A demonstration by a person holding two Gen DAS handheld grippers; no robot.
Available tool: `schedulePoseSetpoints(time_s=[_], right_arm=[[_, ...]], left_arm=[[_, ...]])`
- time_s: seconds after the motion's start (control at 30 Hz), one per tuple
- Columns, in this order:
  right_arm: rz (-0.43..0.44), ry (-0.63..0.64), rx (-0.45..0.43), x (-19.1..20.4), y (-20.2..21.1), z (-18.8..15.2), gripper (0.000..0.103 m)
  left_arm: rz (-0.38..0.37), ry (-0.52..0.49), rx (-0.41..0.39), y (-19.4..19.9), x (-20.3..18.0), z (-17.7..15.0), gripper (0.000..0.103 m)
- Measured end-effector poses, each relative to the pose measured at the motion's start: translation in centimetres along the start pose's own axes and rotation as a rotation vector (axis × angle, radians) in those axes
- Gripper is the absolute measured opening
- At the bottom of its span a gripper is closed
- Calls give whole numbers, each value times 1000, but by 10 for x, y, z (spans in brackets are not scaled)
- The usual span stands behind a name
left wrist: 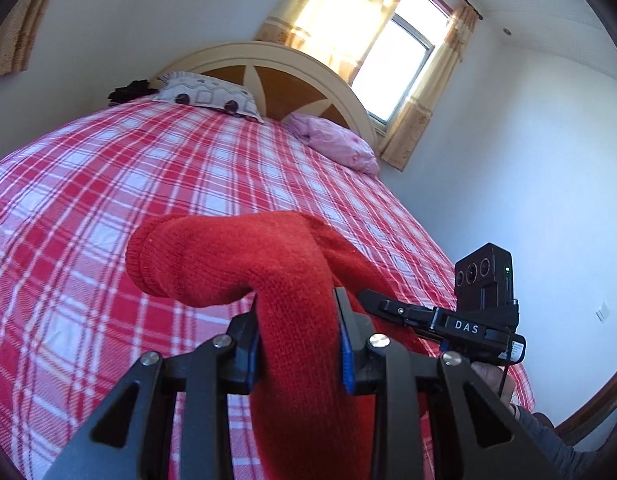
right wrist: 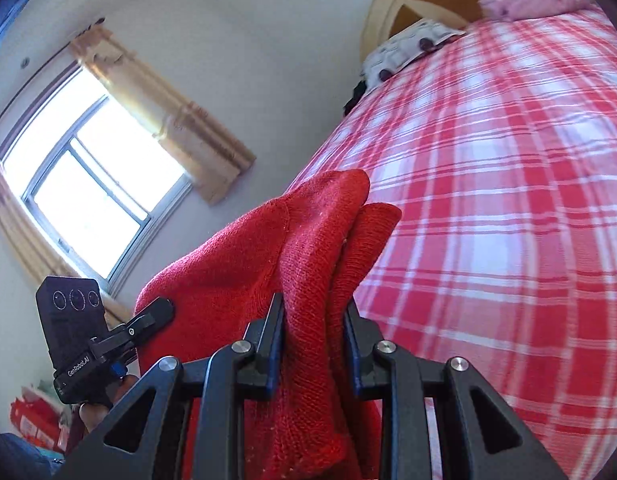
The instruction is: Fold small clothes
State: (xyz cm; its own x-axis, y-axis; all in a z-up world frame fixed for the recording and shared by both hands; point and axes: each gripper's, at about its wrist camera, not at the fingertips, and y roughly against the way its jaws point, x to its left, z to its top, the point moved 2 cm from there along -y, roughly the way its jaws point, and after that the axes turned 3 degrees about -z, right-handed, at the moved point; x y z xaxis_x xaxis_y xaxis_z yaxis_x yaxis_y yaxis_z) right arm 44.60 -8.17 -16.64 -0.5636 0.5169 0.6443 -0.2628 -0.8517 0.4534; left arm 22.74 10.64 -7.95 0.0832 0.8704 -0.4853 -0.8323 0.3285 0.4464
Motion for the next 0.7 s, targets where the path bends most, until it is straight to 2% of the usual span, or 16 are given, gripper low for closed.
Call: schedulePoseSetpoints(time_s=[0.37, 0.57, 0.7], right_arm=[[59, 68, 120, 53, -79, 2, 26], [62, 62, 175, 57, -113, -8, 26], [65, 57, 194, 57, -121, -11, 26]], left_arm=[[79, 99, -24, 38, 67, 3, 31], [107, 148, -12, 39, 95, 0, 31], [110, 174, 0, 42, 106, -4, 31]])
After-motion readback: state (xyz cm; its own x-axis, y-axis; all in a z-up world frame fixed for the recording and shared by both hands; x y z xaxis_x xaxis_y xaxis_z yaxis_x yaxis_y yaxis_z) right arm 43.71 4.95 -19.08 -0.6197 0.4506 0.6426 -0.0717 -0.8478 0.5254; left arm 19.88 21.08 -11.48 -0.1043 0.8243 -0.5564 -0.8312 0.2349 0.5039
